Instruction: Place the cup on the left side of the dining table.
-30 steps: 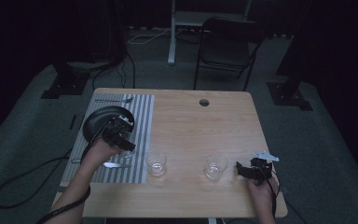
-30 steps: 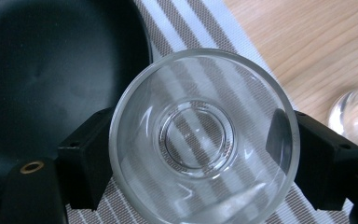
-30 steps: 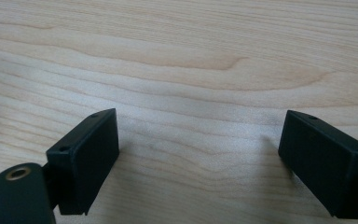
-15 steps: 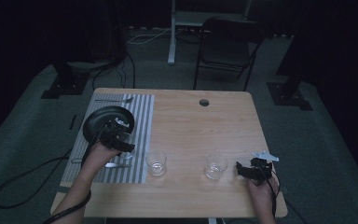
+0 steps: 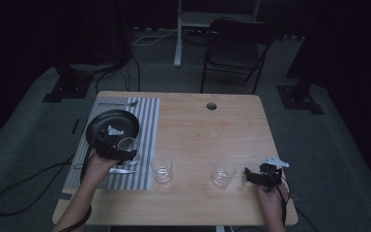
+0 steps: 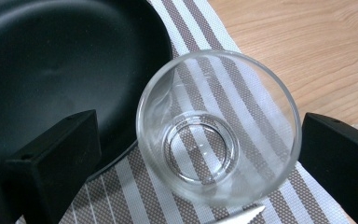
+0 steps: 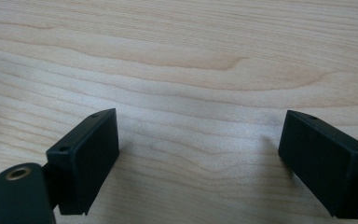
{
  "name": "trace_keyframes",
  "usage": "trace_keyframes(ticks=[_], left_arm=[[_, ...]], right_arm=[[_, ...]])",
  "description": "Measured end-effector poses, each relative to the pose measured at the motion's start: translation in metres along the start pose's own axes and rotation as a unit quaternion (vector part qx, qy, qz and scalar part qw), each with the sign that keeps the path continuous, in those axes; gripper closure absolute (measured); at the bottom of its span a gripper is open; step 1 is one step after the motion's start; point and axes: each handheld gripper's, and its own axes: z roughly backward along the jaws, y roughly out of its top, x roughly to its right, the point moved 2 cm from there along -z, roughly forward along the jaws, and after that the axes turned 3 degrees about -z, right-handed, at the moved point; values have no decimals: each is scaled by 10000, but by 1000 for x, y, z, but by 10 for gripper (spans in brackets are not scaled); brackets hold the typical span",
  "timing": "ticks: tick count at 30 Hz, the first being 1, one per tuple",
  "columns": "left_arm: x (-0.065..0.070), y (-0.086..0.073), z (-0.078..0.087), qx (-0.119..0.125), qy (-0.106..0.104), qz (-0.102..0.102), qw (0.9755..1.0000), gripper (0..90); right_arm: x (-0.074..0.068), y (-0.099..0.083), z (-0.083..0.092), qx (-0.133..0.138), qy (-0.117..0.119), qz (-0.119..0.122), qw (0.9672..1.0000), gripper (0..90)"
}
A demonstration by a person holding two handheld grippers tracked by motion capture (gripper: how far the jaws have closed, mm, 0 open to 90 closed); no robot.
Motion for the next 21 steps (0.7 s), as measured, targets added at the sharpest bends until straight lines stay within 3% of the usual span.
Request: trace_keyframes(ticks=[5, 16, 21], left_arm=[[4, -11, 4, 2, 159, -51, 9999, 7], [4, -47, 4, -186, 103, 66, 9998, 6], [3, -63, 6, -234, 173, 88, 9995, 6]], right_arm=[[0, 0, 0, 0, 0, -1, 10000, 118], [0, 0, 0, -1, 0, -1, 10000, 118], [0, 0, 0, -1, 0, -1, 10000, 117]])
